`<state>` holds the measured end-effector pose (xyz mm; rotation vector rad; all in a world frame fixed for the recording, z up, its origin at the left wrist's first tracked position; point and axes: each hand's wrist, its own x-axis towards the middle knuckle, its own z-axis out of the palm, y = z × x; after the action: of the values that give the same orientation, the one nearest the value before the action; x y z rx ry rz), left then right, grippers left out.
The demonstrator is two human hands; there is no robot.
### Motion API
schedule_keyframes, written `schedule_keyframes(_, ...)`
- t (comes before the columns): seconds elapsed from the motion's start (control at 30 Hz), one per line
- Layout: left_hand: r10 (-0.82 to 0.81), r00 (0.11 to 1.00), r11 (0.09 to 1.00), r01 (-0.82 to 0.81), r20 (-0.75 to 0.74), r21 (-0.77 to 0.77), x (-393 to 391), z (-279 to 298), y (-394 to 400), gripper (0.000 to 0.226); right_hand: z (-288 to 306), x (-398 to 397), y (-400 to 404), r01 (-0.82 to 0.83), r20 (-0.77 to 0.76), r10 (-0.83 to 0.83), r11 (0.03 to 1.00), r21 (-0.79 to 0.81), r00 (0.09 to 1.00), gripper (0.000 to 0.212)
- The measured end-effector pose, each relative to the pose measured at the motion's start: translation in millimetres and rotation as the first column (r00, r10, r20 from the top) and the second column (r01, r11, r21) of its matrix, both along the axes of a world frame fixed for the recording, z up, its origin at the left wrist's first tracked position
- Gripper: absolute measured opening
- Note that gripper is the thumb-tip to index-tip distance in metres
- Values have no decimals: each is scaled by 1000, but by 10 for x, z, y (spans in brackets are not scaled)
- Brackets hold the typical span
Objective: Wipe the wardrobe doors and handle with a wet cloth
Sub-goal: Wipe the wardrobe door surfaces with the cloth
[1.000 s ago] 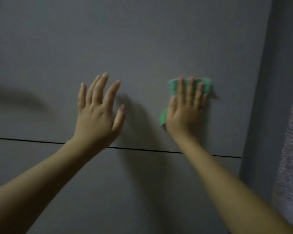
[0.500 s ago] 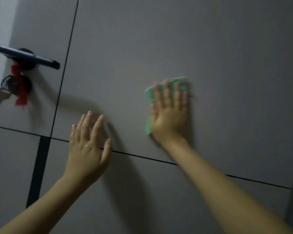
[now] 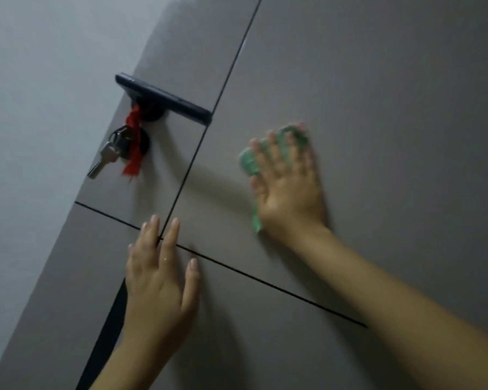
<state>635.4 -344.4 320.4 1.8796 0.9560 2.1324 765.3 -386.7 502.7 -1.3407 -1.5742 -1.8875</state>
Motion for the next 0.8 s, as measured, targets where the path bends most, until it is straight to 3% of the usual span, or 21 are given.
schedule_keyframes(0.13, 32, 994, 995, -22, 107, -96, -112, -265, 138, 67, -530, 40, -72, 69, 350, 64, 932, -355, 935, 49)
schedule_keyframes(0.2, 23, 992, 991, -7, 126, -132, -173, -405, 205, 67, -381, 179, -150, 92, 412, 64, 933, -348, 909, 49)
schedule_keyframes(0.23, 30, 992, 991, -13, 119, -135, -195, -465, 243, 67, -241, 196, -147, 101, 389, 29, 945, -310, 921, 50)
schedule_keyframes(0.3, 54, 992, 987, -36, 117, -154, -233, -612, 341, 66, -42, 47, -28, 86, 201, -44, 975, -205, 979, 54)
schedule_keyframes(0.37, 60, 987, 979, -29, 150, -202, -265, -758, 422, 68, -206, -242, 214, 37, 34, -34, 996, -79, 999, 56)
schedule_keyframes(0.4, 55, 985, 975, -18, 163, -224, -278, -808, 442, 69, -408, -342, 312, 18, 62, -13, 997, -76, 998, 55)
schedule_keyframes(0.5, 13, 992, 977, 14, 123, -214, -354, -950, 452, 68, -1023, -346, 336, 86, 397, 56, 940, -331, 916, 48)
schedule_keyframes(0.6, 18, 998, 982, -8, 56, -187, -438, -968, 470, 64, -822, -237, 194, 212, 523, 42, 884, -416, 851, 49)
schedule_keyframes(0.7, 87, 993, 984, -74, 78, -161, -478, -980, 512, 59, -504, -432, 343, 192, 348, -83, 937, -292, 934, 53)
schedule_keyframes(0.8, 139, 987, 984, -128, 86, -126, -455, -953, 553, 56, -697, -711, 588, 112, 185, -72, 971, -213, 980, 57)
